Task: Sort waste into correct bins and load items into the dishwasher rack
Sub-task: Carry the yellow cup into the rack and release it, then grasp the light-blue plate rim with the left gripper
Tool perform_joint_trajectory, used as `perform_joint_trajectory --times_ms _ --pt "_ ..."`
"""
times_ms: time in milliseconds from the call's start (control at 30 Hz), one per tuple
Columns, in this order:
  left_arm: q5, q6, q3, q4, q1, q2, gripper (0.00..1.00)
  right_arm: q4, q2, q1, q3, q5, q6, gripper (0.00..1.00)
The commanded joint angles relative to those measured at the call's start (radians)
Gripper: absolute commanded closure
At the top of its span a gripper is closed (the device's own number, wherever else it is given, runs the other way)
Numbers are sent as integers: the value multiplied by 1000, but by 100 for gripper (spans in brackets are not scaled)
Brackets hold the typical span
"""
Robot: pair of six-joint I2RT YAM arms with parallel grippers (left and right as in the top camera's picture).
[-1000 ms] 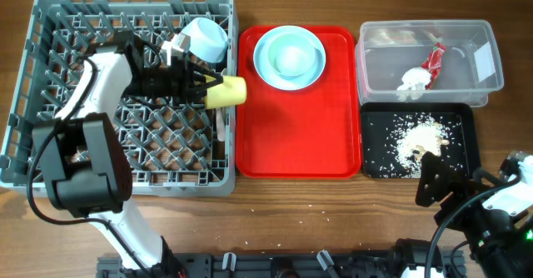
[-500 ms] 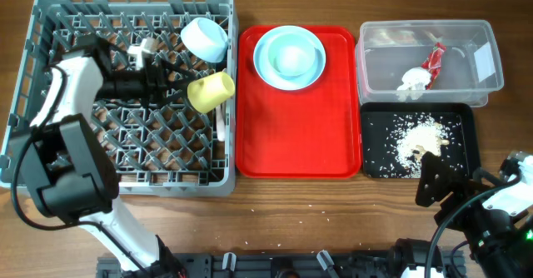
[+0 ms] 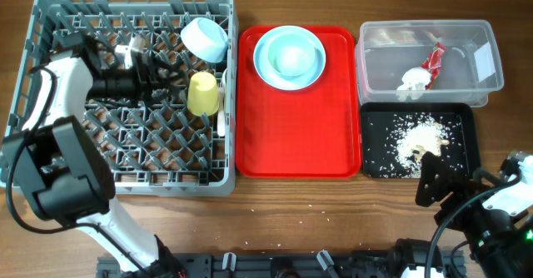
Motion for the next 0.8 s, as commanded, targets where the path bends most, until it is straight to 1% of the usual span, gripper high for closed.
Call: perform_joint_trajectory --times_ms 0,133,200,233,267,300,333,367,400,433,467,500,533,600,633,700,767 --pt "63 -34 23 6 28 -33 38 5 -2 -2 1 -8 8 0" --pt "64 -90 48 10 34 -60 38 5 -2 -2 1 -8 8 0" --pt "51 -113 67 12 25 -130 37 5 -2 -2 1 -8 8 0" --pt "13 -152 68 35 9 -179 37 5 -2 -2 1 -8 8 0" --pt "-56 -213 68 76 -18 -230 38 5 -2 -2 1 -8 8 0" --pt "-194 -301 68 146 -81 -297 40 5 -2 -2 1 -8 8 0" --pt "-302 -351 68 203 -143 -337 41 5 -2 -2 1 -8 8 0" --pt "-410 -398 68 264 -219 -369 43 5 -2 -2 1 -8 8 0" --pt "-520 -435 72 330 -322 -393 48 5 -2 -2 1 -8 8 1" --pt "-587 -448 77 372 -407 -394 49 5 -2 -2 1 -8 8 0" --pt "-663 -451 79 418 -487 -391 49 5 -2 -2 1 -8 8 0" --pt "-808 -451 79 490 -613 -370 49 5 -2 -2 1 -8 8 0" --pt "-927 -449 79 542 -710 -339 50 5 -2 -2 1 -8 8 0" --pt "-1126 -444 79 644 -864 -255 57 5 -2 -2 1 -8 8 0" --pt "-1219 -404 79 703 -929 -194 57 5 -2 -2 1 -8 8 0" --pt "-1295 -328 79 785 -985 -104 60 5 -2 -2 1 -8 8 0" --pt "-1303 -241 79 871 -1019 1 61 5 -2 -2 1 -8 8 0"
